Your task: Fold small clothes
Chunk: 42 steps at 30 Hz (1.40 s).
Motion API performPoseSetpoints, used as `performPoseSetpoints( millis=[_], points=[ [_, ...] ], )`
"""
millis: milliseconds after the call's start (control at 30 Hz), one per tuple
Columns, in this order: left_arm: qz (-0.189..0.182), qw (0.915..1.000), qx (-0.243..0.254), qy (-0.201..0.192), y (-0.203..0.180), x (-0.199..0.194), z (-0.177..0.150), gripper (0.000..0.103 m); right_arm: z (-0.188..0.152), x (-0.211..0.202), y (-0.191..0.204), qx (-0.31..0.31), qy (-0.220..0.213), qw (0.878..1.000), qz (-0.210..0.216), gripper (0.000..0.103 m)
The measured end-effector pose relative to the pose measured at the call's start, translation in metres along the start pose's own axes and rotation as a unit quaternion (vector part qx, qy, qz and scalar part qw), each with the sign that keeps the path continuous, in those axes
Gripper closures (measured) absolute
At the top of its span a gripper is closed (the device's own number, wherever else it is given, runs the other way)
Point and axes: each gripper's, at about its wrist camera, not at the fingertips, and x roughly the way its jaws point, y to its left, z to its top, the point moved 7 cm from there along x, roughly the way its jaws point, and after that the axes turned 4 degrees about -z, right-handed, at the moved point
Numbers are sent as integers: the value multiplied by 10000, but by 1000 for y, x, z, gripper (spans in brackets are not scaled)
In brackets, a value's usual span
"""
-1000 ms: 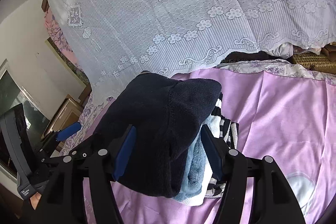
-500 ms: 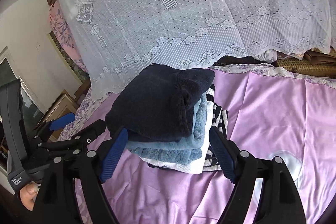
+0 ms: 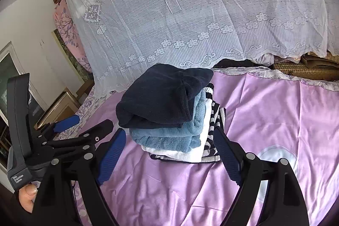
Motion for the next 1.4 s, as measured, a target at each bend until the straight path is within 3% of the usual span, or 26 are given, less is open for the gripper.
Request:
performPoseSetpoints(
  millis=[367,700,1400],
  points=[
    [100,9997,97,-200,-5,-13,0,5,-2,-10,-3,99,-60,9999,30,17],
    [114,9999,73,90,-7,-10,-15,5,-7,-11,-2,54,-12,10000,-39,17],
    [194,9998,-75,63,0,-19,-16,5,-6,-18,5,-111,-76,9999,-107,17]
  ],
)
